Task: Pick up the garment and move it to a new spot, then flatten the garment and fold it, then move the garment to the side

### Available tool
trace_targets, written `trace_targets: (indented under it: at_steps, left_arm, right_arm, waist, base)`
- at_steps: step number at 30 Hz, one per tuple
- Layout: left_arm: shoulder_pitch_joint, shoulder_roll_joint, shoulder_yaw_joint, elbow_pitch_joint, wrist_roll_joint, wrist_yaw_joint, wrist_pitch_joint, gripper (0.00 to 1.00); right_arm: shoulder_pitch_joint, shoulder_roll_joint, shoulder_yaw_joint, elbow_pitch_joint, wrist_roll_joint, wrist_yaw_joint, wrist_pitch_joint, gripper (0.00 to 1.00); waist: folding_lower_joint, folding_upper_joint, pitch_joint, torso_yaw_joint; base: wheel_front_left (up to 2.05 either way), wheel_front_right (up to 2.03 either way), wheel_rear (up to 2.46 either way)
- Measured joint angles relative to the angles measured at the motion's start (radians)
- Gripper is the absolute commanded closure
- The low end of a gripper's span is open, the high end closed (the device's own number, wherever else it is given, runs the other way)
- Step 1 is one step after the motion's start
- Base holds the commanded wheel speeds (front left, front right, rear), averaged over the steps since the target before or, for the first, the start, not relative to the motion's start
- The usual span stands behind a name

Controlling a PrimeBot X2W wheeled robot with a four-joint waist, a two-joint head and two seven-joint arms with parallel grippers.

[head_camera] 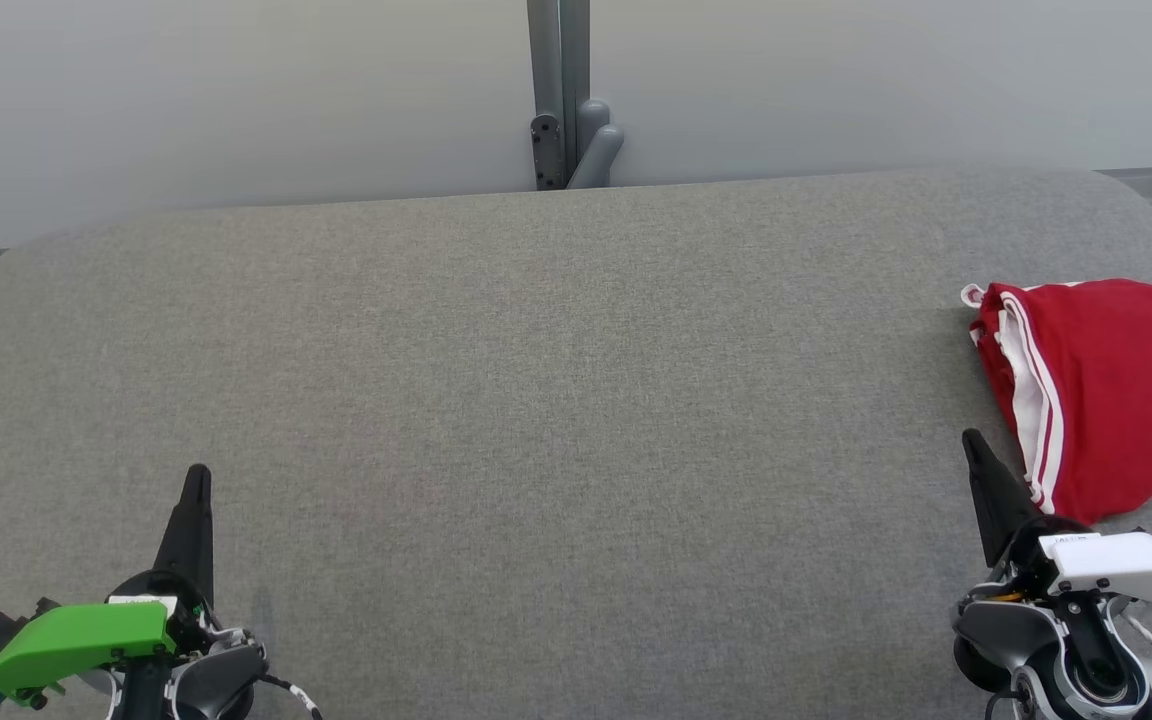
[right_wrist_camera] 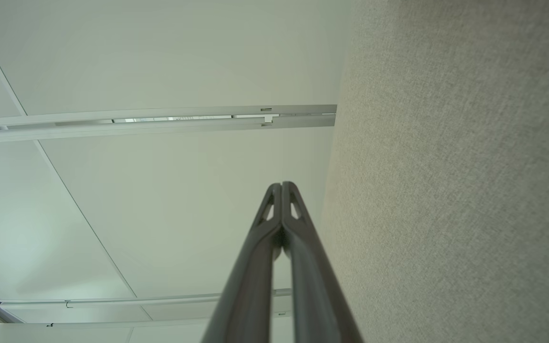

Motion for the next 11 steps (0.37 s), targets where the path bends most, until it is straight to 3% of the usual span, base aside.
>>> trace_targets:
  at_steps: [11]
  left_arm:
    - [0.0, 0.0, 0.0, 0.0, 0.0, 0.0, 0.0, 1.0]
  right_arm:
    - [0.0, 0.0, 0.0, 0.0, 0.0, 0.0, 0.0, 1.0]
  waist:
    - [0.0, 0.0, 0.0, 0.0]
  base:
    - [0.0, 0.0, 0.0]
